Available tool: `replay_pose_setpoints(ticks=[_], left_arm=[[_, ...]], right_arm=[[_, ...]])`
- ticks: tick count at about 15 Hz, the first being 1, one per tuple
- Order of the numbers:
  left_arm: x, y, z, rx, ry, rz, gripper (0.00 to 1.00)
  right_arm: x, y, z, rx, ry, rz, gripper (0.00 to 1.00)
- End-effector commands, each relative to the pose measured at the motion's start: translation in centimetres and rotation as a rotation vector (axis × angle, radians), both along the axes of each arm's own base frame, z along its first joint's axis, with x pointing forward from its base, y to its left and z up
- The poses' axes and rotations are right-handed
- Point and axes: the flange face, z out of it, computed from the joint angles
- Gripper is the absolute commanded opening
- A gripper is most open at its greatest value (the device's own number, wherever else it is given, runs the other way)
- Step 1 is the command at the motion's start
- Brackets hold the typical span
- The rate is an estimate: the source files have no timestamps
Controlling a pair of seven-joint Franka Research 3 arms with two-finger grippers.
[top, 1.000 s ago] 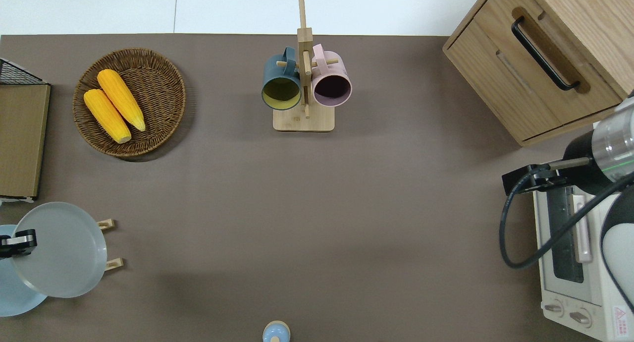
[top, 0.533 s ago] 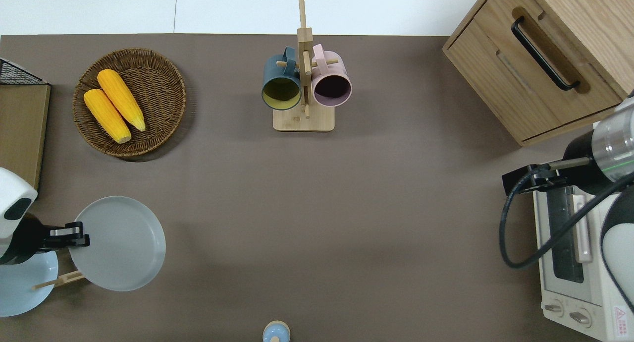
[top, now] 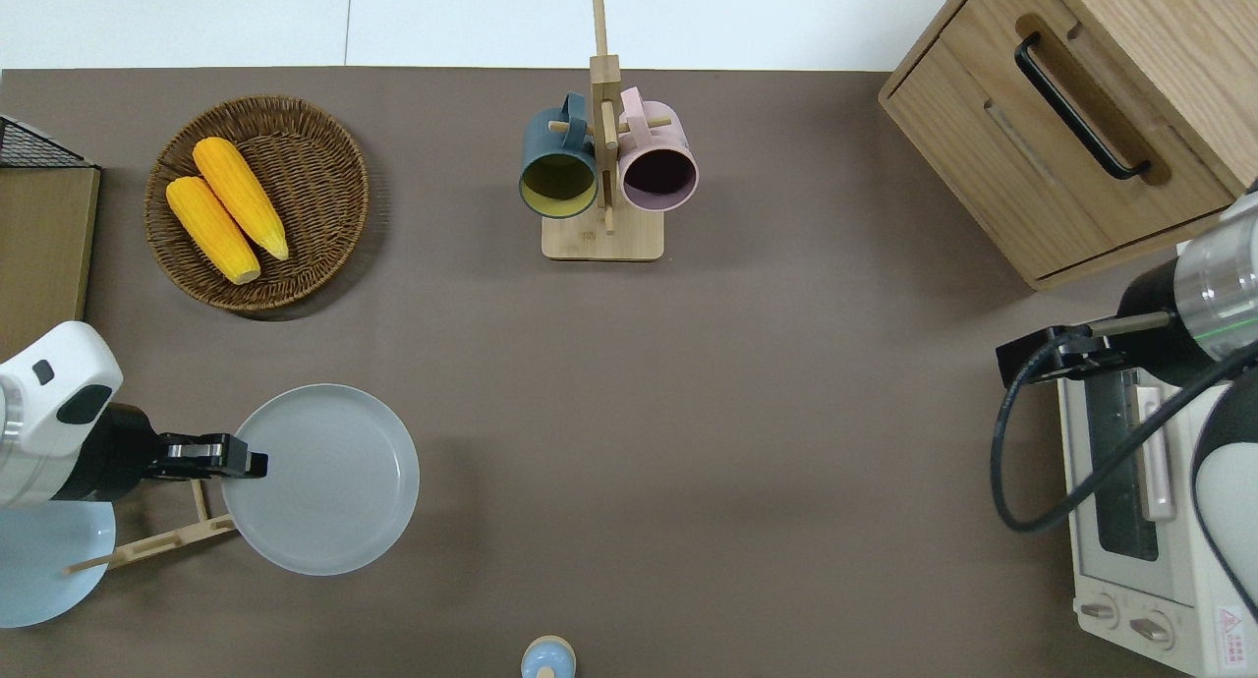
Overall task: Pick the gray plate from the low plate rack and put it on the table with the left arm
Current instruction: 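Carry the gray plate away from the rack and lower it flat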
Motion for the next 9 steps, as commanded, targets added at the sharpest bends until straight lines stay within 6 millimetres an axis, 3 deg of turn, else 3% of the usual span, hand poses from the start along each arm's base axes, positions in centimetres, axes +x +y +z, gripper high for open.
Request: replay_pose_setpoints(ticks=[1, 9], left_arm=[[-0.3, 0.1, -1.3, -0.048, -0.031, -0.025, 0.1], [-1.6, -0.3, -7.0, -0.113, -0.118, -0.017, 0.1]], right_arm=[[-0.2, -0.2, 0.4, -0.009, -0.001, -0.015, 0.983], [-0.2, -0.2, 0.4, -0.008, 0.0, -0.015, 0.983]])
